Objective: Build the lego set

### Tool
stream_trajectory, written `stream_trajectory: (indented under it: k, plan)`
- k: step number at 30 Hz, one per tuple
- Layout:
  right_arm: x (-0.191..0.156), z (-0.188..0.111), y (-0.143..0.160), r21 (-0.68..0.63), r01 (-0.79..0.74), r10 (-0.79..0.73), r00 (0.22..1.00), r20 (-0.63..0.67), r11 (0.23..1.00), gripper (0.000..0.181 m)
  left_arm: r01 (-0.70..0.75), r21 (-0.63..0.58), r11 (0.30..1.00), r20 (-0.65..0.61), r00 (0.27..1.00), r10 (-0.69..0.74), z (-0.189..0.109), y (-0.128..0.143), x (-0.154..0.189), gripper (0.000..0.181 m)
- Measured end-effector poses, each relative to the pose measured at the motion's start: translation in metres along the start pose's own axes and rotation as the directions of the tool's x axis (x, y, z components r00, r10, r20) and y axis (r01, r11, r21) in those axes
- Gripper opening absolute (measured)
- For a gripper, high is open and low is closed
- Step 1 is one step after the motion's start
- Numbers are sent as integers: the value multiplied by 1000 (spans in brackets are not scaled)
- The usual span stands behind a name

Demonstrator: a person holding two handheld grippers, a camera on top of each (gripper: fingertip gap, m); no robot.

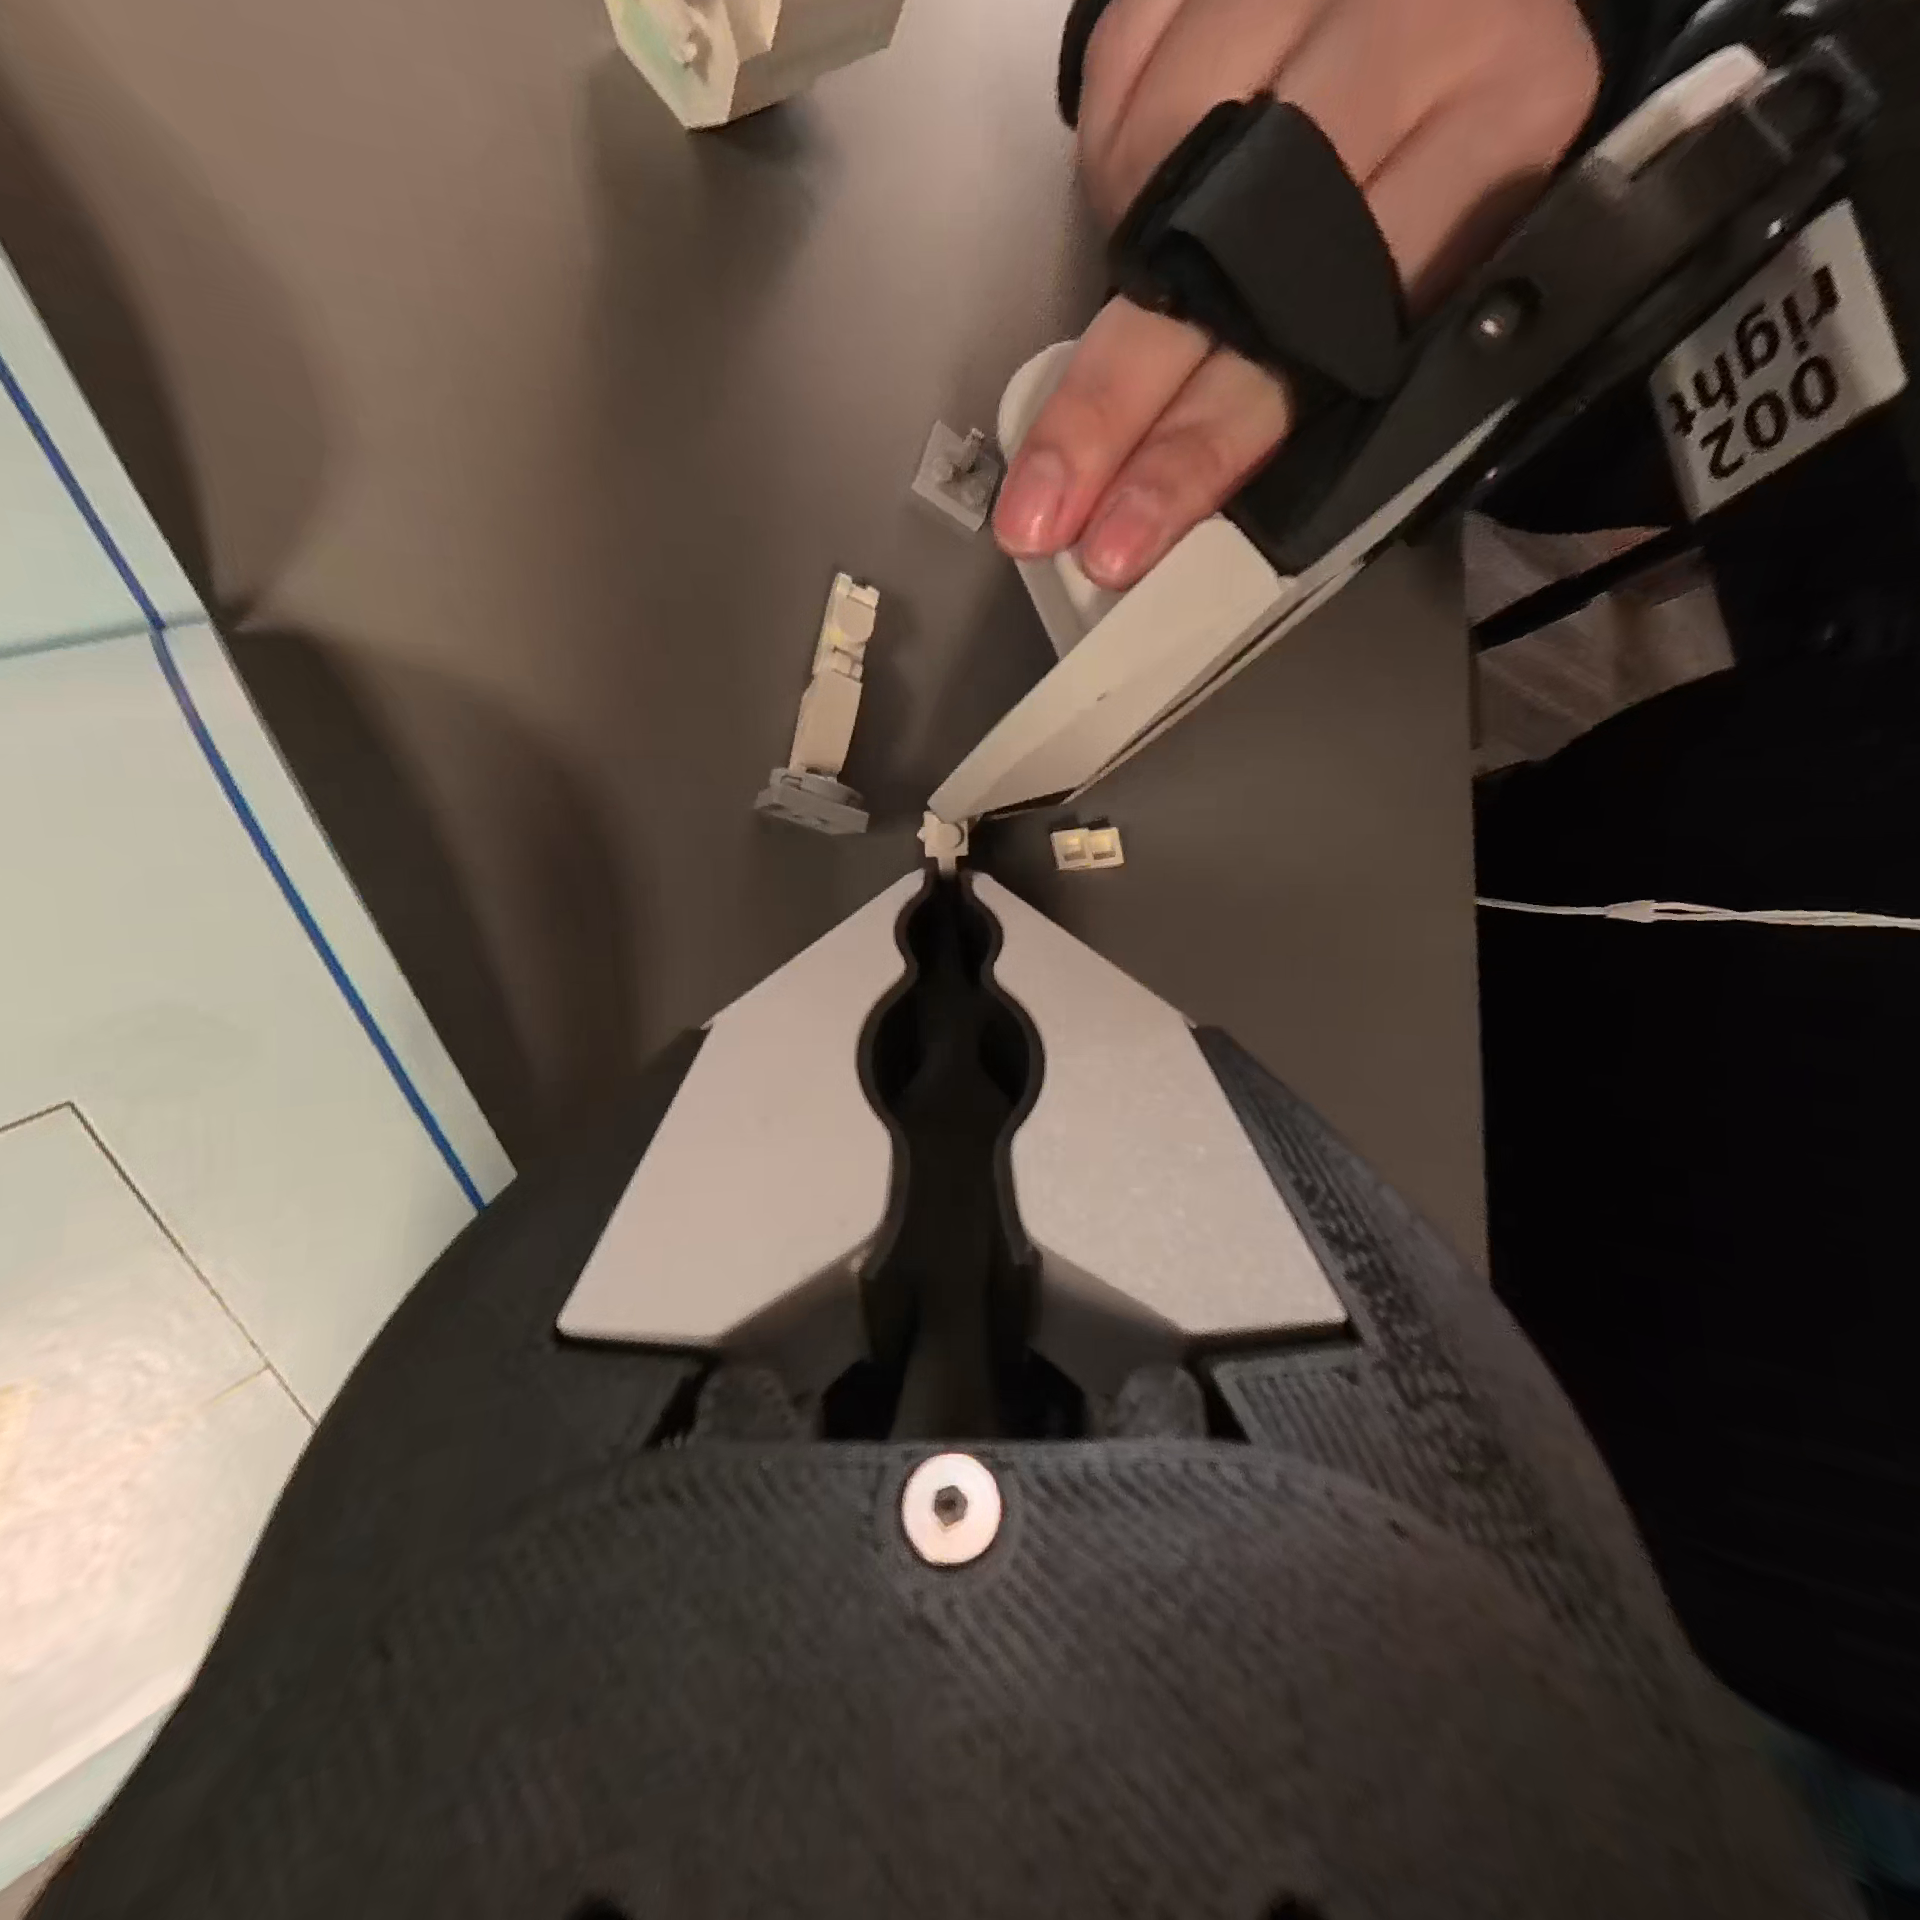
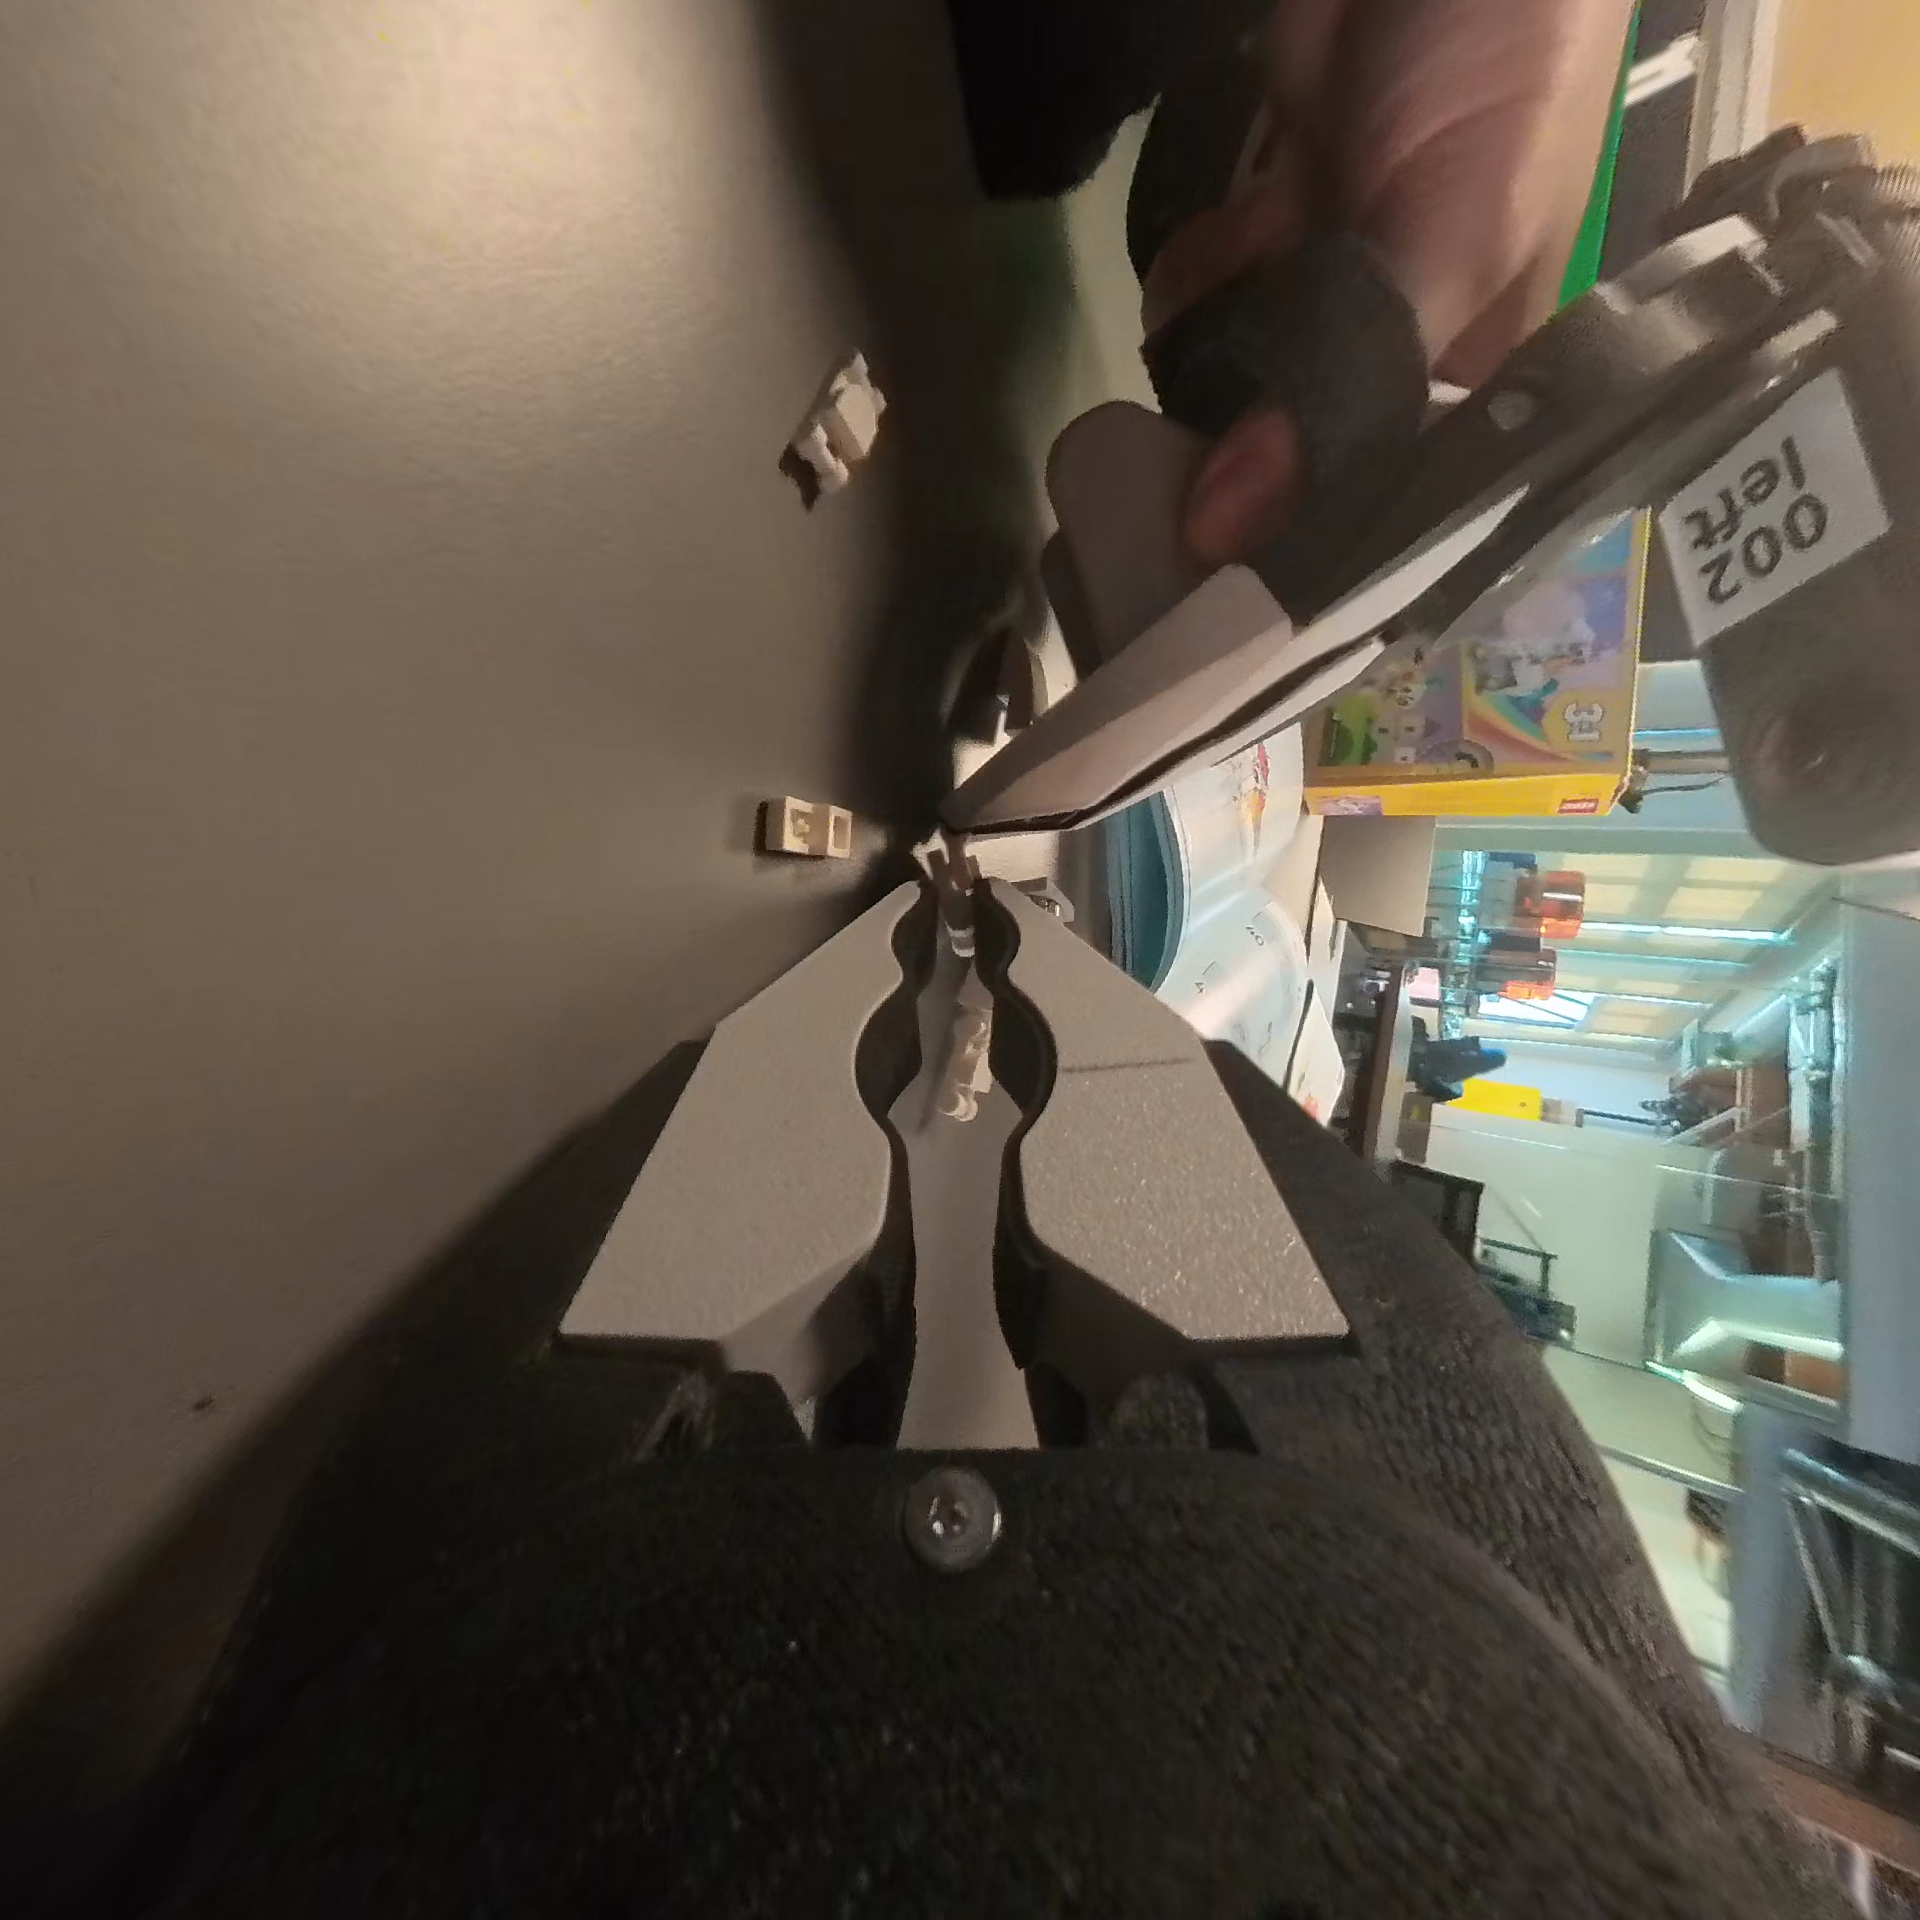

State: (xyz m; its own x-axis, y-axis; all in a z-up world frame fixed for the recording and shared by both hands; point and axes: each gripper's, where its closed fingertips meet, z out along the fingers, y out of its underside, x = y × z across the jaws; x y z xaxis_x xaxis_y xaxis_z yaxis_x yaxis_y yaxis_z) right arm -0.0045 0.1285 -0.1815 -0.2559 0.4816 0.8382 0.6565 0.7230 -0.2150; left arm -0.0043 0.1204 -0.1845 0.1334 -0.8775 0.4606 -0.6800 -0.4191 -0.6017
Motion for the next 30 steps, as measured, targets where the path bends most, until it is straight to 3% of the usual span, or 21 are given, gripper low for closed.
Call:
stream_trajectory:
  k: [15,19,23,27,30]
  plan:
    - [10,-2,-4,117,-169,173,985,-26,979,4,30,119,992,-10,1000,-29,-3,-5,3,9]
    - [21,-11,-6,174,-215,228,972,-53,961,4,-89,168,982,16,996,88,-9,-15,12,3]
    - [27,-26,-22,303,-285,302,953,-9,909,4,-71,207,976,-150,983,103,-16,-17,35,2]
    - [33,-31,-24,322,-291,317,948,-30,901,4,24,245,969,-250,968,39,-22,-22,41,3]
    - [39,-33,-20,318,-291,327,943,-66,902,4,50,292,955,-264,964,30,-28,-29,40,22]
